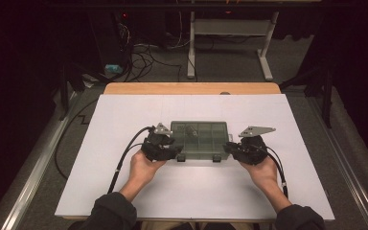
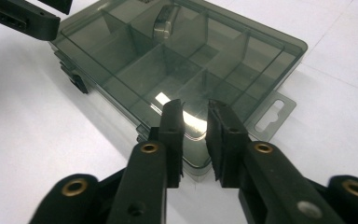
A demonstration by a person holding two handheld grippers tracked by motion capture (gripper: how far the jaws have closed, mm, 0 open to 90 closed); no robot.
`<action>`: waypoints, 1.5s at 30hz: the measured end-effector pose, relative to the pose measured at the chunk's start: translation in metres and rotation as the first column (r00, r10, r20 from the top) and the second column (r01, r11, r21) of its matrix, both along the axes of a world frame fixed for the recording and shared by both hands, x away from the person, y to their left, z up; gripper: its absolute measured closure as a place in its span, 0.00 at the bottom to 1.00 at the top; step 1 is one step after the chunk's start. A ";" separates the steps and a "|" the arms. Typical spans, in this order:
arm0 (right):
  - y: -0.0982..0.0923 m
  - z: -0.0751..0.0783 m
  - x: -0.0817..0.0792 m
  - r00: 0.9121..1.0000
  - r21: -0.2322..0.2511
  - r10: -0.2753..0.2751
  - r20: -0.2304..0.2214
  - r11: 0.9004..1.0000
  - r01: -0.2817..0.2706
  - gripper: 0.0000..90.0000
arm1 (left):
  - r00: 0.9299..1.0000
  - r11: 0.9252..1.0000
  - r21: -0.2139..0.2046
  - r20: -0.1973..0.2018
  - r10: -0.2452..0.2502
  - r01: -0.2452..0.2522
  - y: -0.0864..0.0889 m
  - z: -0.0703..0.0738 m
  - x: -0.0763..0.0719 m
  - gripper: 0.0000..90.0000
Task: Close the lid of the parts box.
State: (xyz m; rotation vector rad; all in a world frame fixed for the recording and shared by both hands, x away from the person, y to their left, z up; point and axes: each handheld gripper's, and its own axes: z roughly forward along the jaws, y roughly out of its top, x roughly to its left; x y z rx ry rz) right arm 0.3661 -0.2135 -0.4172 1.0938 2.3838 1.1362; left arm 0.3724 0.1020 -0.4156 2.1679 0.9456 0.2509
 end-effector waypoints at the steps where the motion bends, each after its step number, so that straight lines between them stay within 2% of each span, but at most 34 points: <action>1: -0.001 0.001 -0.001 1.000 0.006 -0.003 -0.001 1.000 0.003 0.83 | 1.000 1.000 -0.006 0.004 0.004 -0.004 0.002 0.001 -0.001 0.56; 3: -0.004 0.002 -0.002 1.000 0.012 -0.010 -0.001 1.000 0.010 0.81 | 1.000 1.000 -0.013 0.008 0.008 -0.008 0.005 0.002 -0.002 0.53; 6: -0.009 0.002 -0.004 1.000 0.027 -0.015 0.007 1.000 0.015 0.78 | 0.999 0.999 -0.029 0.037 0.019 -0.018 0.011 0.003 -0.006 0.51; 14: -0.019 0.001 -0.009 0.999 0.048 -0.037 0.005 0.998 0.037 0.71 | 0.998 0.998 -0.060 0.049 0.033 -0.030 0.022 0.007 -0.012 0.49; 45: -0.035 -0.002 -0.018 0.998 0.064 -0.068 0.015 0.996 0.067 0.63 | 0.995 0.993 -0.095 0.070 0.078 -0.071 0.050 0.006 -0.028 0.47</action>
